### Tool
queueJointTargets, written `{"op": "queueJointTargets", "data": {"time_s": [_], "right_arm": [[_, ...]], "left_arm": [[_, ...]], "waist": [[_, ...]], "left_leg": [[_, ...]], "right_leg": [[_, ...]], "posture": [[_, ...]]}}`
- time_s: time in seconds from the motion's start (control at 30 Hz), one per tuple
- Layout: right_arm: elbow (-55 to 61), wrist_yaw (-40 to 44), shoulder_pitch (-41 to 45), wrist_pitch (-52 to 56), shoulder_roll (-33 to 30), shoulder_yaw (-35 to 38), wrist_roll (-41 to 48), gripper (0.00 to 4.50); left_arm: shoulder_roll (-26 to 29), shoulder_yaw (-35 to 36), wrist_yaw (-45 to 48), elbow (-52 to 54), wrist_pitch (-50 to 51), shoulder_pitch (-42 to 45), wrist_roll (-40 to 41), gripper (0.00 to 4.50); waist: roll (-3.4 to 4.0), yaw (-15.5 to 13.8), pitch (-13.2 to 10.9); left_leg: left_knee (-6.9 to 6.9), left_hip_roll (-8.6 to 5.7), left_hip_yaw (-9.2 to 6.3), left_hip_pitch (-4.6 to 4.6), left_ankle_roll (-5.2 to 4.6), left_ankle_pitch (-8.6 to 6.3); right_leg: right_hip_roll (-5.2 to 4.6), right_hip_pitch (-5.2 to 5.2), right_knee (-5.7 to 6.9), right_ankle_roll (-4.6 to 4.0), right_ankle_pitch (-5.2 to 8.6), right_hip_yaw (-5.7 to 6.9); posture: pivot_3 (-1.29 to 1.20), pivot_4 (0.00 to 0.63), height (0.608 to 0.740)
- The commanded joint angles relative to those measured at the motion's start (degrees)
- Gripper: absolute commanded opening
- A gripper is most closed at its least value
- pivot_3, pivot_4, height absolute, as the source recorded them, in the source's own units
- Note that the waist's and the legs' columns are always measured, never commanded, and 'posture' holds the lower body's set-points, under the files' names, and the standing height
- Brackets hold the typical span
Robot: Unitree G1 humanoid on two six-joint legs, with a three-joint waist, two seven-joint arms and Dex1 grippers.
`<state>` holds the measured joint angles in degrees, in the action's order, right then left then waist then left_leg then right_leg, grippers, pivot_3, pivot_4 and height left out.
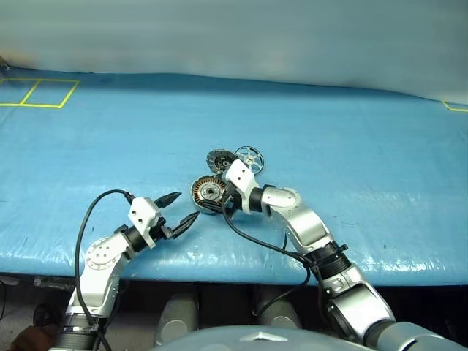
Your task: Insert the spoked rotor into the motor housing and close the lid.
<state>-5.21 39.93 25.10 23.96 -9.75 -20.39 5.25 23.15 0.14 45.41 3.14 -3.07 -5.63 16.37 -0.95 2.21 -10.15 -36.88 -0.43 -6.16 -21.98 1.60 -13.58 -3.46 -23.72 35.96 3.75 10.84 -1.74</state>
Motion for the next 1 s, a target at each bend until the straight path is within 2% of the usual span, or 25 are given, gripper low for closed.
{"op": "queueJointTargets", "data": {"time_s": [0.03, 0.1, 0.4, 0.53, 0.77, 1.0], "right_arm": [[4.04, 0.75, -0.56, -0.14, 0.52, 1.27, 2.23, 4.48], [4.76, 1.09, -1.0, 0.08, 0.39, 1.14, 2.71, 4.11], [10.07, 2.93, -3.79, 0.77, 0.23, 1.91, 6.79, 4.11], [18.22, 4.34, -8.8, 2.27, -4.28, 3.68, 9.39, 4.11], [29.24, 4.2, -19.4, 7.07, -16.65, 8.29, 11.04, 4.11], [25.05, -4.42, -18.24, 9.66, -17.27, 12.03, 6.94, 4.11]], "left_arm": [[0.07, 0.02, 0.0, 0.28, -1.05, 0.14, -0.06, 3.85], [0.13, 0.03, 0.06, 0.28, -1.02, 0.12, -0.02, 3.85], [0.22, -0.2, 0.28, -0.09, -0.91, 0.5, -0.06, 3.85], [0.18, -0.23, 0.27, 0.18, -0.84, 0.17, 0.15, 3.85], [0.75, 0.53, 0.84, -0.46, -0.86, 0.4, 0.91, 3.85], [1.03, 0.82, 1.5, -1.48, -0.59, 2.2, 1.51, 3.85]], "waist": [[0.0, 0.0, 0.0], [0.0, 0.0, 0.0], [0.01, 0.01, 0.0], [0.0, -0.28, 0.0], [-0.01, -0.22, -0.01], [-0.02, -0.27, -0.01]], "left_leg": [[0.01, 0.0, 0.0, 0.0, 0.0, 0.0], [0.04, 0.0, 0.0, 0.0, 0.0, 0.0], [0.05, 0.01, 0.0, 0.0, 0.0, 0.0], [0.08, -0.01, -0.03, -0.04, 0.01, -0.01], [0.06, 0.01, 0.0, -0.06, 0.04, -0.05], [-0.06, 0.04, 0.05, -0.1, 0.05, -0.05]], "right_leg": [[0.0, 0.0, 0.0, 0.0, 0.0, 0.0], [0.0, -0.02, -0.01, -0.01, 0.01, 0.0], [0.0, -0.02, -0.01, -0.01, 0.01, 0.0], [-0.02, -0.02, -0.07, -0.01, 0.02, 0.0], [-0.05, -0.04, -0.1, 0.0, 0.04, 0.03], [-0.05, -0.05, -0.1, 0.0, 0.04, 0.05]], "posture": [[0.0, 0.15, 0.74], [0.0, 0.15, 0.74], [0.0, 0.15, 0.74], [0.0, 0.15, 0.74], [0.0, 0.15, 0.74], [0.0, 0.15, 0.74]]}}
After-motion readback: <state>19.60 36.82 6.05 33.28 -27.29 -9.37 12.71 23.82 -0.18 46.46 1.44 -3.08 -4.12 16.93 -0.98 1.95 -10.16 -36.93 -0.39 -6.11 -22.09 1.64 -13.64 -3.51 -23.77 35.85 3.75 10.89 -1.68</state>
